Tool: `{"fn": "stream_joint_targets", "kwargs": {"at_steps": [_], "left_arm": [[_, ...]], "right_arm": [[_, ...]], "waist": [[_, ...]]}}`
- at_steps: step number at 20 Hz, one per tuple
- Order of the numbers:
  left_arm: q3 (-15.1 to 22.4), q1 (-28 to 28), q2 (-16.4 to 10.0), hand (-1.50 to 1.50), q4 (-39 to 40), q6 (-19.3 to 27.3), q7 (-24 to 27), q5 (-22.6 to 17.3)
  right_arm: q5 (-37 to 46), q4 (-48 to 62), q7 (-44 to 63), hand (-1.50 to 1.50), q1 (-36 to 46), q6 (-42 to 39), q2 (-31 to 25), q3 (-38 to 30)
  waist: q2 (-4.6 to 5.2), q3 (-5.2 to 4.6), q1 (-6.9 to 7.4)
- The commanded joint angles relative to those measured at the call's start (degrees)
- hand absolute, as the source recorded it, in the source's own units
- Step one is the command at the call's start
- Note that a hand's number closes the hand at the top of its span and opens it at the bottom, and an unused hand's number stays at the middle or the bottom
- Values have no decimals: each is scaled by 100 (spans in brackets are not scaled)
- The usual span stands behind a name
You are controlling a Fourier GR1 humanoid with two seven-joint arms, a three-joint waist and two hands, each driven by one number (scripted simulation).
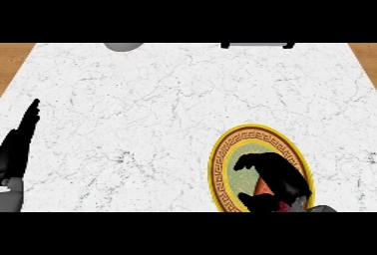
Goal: Pick the sweet potato from the plate and place it in the cardboard box
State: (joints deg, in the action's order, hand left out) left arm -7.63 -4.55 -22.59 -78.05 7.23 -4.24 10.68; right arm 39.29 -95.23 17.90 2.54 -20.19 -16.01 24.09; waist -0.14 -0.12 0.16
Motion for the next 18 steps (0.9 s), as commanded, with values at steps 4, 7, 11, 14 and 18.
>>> {"fn": "stream_joint_targets", "kwargs": {"at_steps": [4, 7, 11, 14, 18], "left_arm": [[-31, 269, 212, 0, 47, 32, 405, 83], [-19, -78, 264, 0, 147, 68, 94, 177], [-328, 146, 64, 0, 108, 189, -8, 68], [-393, 190, 47, 0, 130, 231, -44, 62], [-582, 299, -21, 0, 135, 330, -62, 23]], "right_arm": [[832, 633, -662, 150, 156, 982, -113, -230], [1180, 232, -366, 150, 155, 1163, 62, -116], [1309, 1264, 1138, 150, -1320, 2549, 411, -1282], [1044, 1274, 1614, 150, -1660, 2861, 583, -1916], [1058, 1349, 2168, 150, -2120, 3684, 892, -2623]], "waist": [[14, 12, 3], [11, 12, -25], [74, 84, -752], [149, 146, -1353], [169, 113, -1606]]}}
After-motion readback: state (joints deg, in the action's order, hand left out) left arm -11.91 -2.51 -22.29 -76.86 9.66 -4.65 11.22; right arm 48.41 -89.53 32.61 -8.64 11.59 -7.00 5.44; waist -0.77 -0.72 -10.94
